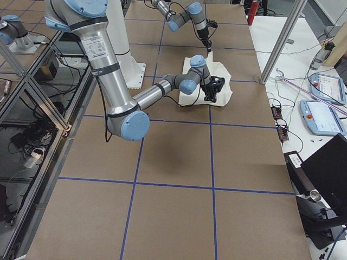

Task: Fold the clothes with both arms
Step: 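Lift the hem with both grippers and fold it up toward the collar, then release the folded hem near the collar and draw both grippers back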

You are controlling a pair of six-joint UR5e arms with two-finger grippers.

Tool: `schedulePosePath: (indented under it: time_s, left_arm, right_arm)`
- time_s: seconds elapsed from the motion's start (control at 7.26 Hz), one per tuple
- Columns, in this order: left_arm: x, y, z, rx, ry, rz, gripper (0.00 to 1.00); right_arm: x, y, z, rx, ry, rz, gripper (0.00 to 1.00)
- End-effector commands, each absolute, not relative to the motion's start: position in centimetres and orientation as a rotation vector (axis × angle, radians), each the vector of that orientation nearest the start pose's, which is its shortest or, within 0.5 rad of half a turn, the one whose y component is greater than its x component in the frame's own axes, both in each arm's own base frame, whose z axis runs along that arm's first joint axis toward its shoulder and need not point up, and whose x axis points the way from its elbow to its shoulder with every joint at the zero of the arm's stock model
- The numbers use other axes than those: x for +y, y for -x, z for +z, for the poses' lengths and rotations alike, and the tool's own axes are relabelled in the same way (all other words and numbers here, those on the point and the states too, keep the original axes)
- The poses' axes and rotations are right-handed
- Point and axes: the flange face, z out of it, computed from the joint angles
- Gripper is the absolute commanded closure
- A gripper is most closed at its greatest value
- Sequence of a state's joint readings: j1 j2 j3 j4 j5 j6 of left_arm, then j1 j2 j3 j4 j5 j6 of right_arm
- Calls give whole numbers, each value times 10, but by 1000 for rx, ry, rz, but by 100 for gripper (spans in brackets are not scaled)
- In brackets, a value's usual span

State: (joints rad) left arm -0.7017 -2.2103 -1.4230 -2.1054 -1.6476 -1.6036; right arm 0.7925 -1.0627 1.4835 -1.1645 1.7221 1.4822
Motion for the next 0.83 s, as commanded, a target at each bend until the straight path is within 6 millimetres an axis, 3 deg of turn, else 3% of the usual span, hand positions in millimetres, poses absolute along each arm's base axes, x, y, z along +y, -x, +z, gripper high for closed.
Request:
schedulePosePath:
  time_s: [0.0, 0.14, 0.55, 0.69]
  left_arm:
    - [-593, -500, 303, 993, -300, -633, 100]
    - [-600, -495, 308, 1007, -318, -629, 89]
    - [-605, -473, 326, 990, -377, -555, 90]
    - [-603, -474, 329, 987, -372, -552, 63]
  right_arm:
    - [-600, 423, 368, -800, -220, 602, 100]
    - [-602, 425, 368, -798, -221, 598, 100]
    - [-613, 437, 353, -806, -225, 597, 100]
    - [-613, 437, 357, -800, -223, 598, 92]
